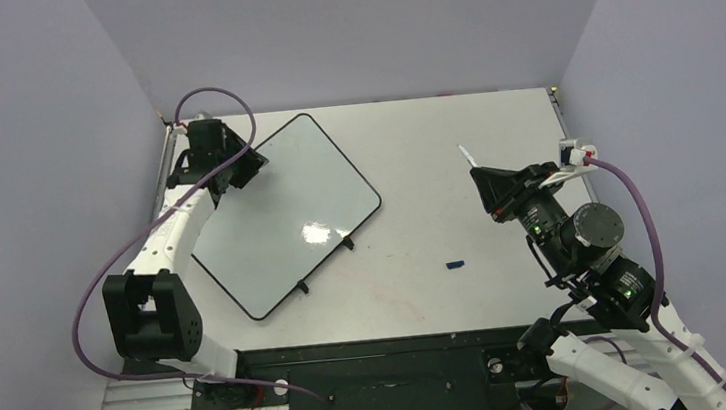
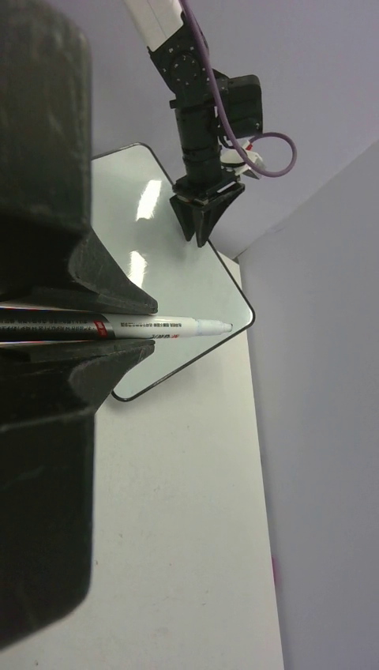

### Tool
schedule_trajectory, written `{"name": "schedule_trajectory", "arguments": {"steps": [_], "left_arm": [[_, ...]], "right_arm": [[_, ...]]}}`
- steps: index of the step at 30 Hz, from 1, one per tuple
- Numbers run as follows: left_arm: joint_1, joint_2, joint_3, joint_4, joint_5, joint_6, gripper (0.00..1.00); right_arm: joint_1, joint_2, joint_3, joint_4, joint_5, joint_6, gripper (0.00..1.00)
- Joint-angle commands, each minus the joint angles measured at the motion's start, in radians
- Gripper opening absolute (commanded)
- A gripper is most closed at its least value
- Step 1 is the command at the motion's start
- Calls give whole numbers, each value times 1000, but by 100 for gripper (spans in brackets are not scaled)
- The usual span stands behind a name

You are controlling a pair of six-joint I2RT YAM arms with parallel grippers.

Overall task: Write a sentence on the whiteboard
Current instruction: Move the whiteboard to the center of the board.

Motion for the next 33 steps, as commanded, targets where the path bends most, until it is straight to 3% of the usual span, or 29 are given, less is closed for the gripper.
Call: {"name": "schedule_trajectory", "arguments": {"steps": [1,4,14,25,33], "left_arm": [[-16,-40,21,-72,1,7,38],[7,-32,94,-130,-33,99,50],[196,-98,199,-235,26,191,69],[429,-248,-34,-263,-25,201,78],[505,-256,-59,-260,-12,212,81]], "right_arm": [[-3,-13,3,10,6,7,0],[-4,-22,2,6,10,7,0],[-3,-8,9,5,4,15,0],[-3,5,1,21,-28,28,0],[-4,-1,2,17,-27,26,0]]}}
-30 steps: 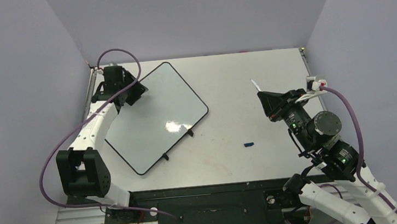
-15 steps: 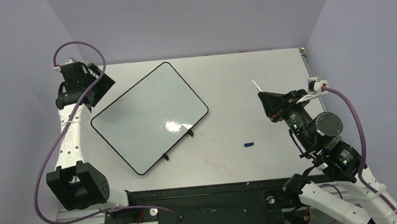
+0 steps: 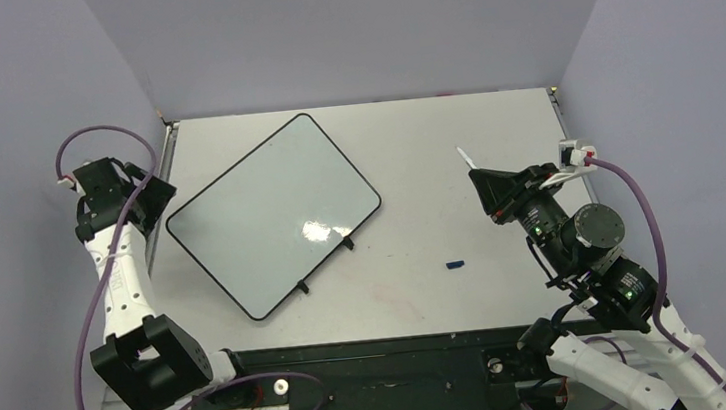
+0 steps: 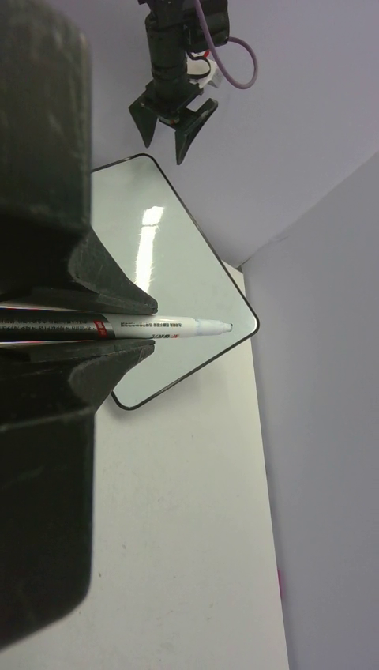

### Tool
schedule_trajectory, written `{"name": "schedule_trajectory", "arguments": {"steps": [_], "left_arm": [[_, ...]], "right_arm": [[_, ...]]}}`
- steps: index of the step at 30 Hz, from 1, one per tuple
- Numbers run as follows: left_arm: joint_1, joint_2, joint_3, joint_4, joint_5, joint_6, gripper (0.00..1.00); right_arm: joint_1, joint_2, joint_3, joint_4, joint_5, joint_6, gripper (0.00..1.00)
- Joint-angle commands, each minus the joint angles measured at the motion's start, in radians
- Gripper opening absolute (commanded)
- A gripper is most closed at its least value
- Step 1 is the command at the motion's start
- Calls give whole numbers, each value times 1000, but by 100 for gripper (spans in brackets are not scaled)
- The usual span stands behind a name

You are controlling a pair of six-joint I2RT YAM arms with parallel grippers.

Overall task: Write a sentence on the whiteboard
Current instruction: Move the whiteboard to the center of the board.

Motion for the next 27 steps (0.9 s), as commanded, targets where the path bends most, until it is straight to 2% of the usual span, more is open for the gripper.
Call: {"name": "schedule_trajectory", "arguments": {"steps": [1,7,17,27], "left_arm": [[21,-27,3,15,-2,24,81],[22,-39,-56,26,-50,-17,79],[13,-24,-152,104,53,-71,77],[-99,-67,-202,104,38,-113,72]], "right_arm": [[-4,3,2,25,-7,3,0],[-3,7,2,24,-9,3,0],[-3,1,3,15,-6,-3,0],[-3,-6,-4,13,-1,-4,0]]}}
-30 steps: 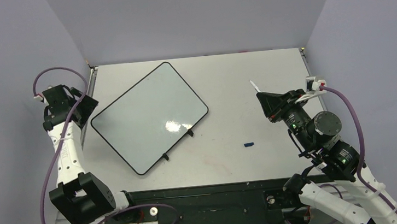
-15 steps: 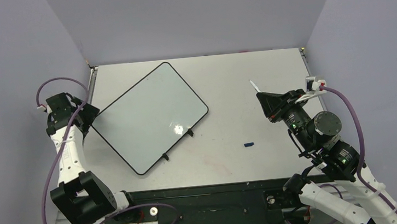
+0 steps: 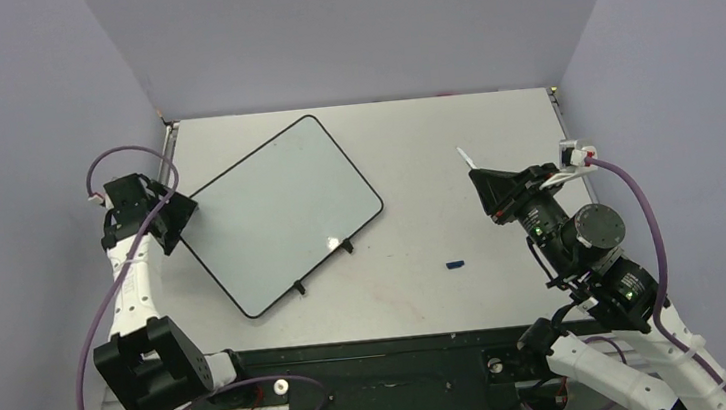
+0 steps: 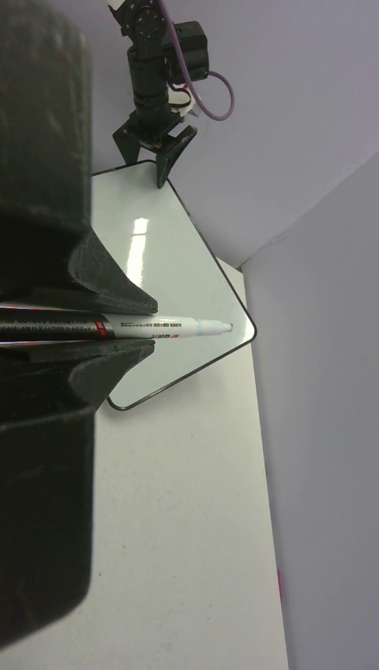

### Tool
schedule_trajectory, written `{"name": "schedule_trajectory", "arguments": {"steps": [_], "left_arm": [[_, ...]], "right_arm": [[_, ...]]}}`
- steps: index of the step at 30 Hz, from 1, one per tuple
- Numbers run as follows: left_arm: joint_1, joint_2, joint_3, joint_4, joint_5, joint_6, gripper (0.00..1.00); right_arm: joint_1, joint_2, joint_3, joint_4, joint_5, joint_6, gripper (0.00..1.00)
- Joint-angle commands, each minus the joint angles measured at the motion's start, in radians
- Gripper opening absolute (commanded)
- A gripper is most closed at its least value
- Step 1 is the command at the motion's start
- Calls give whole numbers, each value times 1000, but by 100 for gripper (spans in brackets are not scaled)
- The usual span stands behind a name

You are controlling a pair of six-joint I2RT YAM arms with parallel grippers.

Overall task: Write a sentence on the whiteboard
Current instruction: Move the whiteboard to the center of the board.

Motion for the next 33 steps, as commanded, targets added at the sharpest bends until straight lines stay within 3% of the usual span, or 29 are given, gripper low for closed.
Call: {"name": "schedule_trajectory", "arguments": {"steps": [1,11,19,25,33], "left_arm": [[-73,-50,-17,3,8,-37,71],[-217,-130,-73,4,-21,-120,65],[-303,-168,-202,74,-26,-183,58],[-464,-184,-283,111,-64,-248,57],[-480,-291,-304,-8,-91,-178,59]], "right_arm": [[-3,-5,-4,14,-2,-3,0],[-3,-18,-10,11,0,6,0],[-4,-20,-16,12,3,11,0],[-4,-15,-14,11,3,13,0],[-5,-16,-15,5,11,9,0]]}}
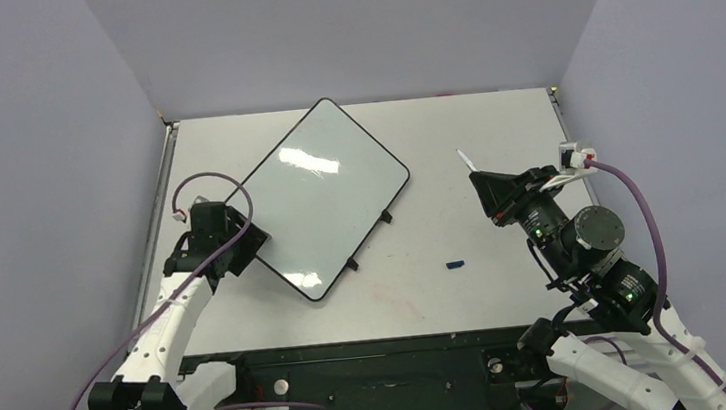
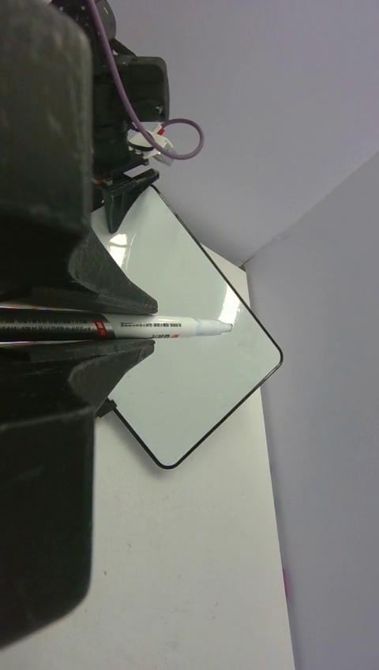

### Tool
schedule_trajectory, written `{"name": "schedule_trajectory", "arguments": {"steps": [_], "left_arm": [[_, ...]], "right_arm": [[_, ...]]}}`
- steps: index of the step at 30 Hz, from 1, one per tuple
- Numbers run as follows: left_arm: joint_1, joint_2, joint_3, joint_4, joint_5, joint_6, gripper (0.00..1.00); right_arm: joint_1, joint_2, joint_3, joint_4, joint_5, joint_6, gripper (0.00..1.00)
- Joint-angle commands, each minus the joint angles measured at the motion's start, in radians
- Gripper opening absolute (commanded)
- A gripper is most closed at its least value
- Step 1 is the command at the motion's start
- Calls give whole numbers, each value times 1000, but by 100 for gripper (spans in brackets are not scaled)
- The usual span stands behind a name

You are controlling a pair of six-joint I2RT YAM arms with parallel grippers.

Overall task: Write a sentence on the whiteboard
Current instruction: Move the whiteboard to the center of the board.

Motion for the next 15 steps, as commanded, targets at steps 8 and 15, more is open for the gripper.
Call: {"name": "schedule_trajectory", "arguments": {"steps": [8,15], "left_arm": [[19,-111,189,-262,-83,207,80],[50,-40,457,-284,-28,416,90]], "right_arm": [[-3,14,4,20,-5,12,0],[-4,29,3,26,-17,16,0]]}}
